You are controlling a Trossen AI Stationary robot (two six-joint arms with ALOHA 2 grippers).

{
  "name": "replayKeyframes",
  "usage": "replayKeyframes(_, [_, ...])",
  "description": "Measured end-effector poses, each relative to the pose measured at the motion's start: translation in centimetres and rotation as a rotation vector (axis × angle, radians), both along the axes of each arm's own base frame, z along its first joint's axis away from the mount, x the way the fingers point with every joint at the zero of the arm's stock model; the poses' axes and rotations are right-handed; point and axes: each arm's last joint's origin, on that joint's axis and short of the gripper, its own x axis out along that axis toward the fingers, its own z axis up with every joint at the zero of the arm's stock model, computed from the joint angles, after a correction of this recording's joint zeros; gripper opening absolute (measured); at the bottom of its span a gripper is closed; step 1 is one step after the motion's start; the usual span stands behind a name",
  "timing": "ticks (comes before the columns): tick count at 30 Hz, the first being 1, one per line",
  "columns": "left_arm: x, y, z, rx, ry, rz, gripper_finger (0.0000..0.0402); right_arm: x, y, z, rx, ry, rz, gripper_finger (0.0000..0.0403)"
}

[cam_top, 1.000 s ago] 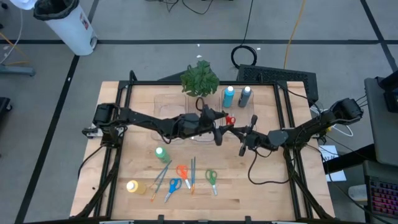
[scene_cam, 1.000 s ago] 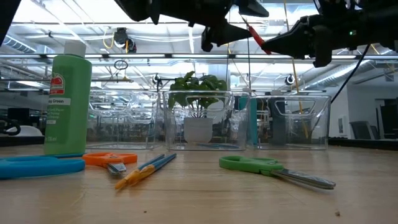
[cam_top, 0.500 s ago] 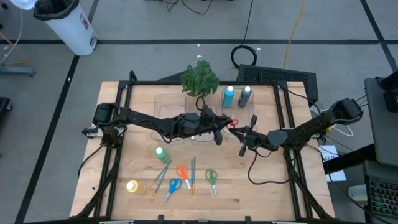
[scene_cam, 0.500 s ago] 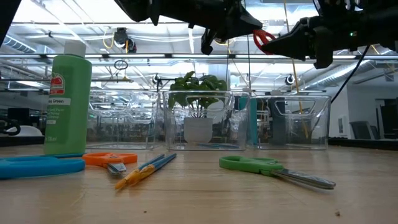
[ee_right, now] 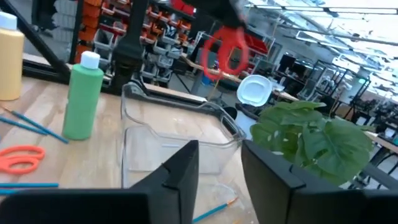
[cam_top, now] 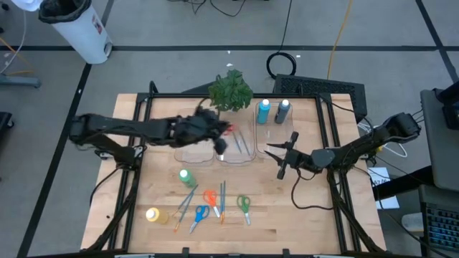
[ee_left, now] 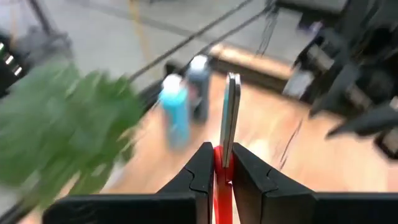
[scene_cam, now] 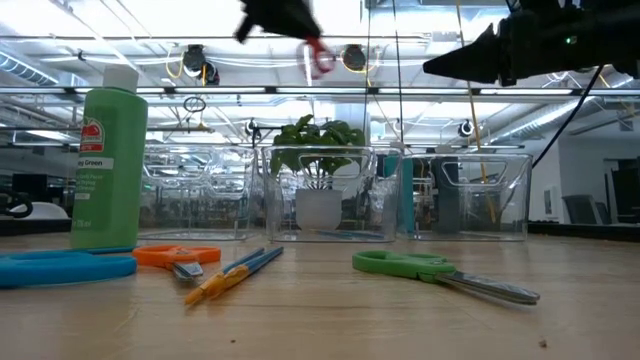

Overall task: Pick & Place Paint Supplies
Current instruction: Put the red scissors into the left transparent bin, then put the green paint bottle into the right transparent bin

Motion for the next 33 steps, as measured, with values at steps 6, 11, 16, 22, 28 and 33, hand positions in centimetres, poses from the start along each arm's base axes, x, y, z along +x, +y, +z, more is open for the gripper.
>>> replayKeyframes(6, [-4.3, -0.3, -2.2, -0.112, 0.170, 0.087, 0.0033, 0.0, 0.0, -0.1, 0.008, 0.006, 0.001, 0.0136])
replayKeyframes(11, [-6.6, 0.6, -6.7, -0.227, 0.217, 0.142, 0.0033, 0.0, 0.0, -0.1, 0.012, 0.005, 0.003, 0.0134])
replayKeyframes(16, [-8.0, 2.1, -11.3, -0.389, 0.251, 0.157, 0.0033, 0.0, 0.0, -0.1, 0.032, -0.003, 0.004, 0.0131])
replayKeyframes(22, [-8.9, 3.4, -14.1, -0.447, 0.277, 0.187, 0.0033, 0.0, 0.0, -0.1, 0.031, -0.003, 0.003, 0.0132])
replayKeyframes(28, [-9.1, 3.9, -14.4, -0.448, 0.275, 0.214, 0.0086, 0.0, 0.0, -0.1, 0.029, -0.002, 0.002, 0.0131])
replayKeyframes(33, [-9.2, 4.5, -14.3, -0.408, 0.267, 0.275, 0.0151, 0.0, 0.0, -0.1, 0.029, -0.002, 0.002, 0.0132])
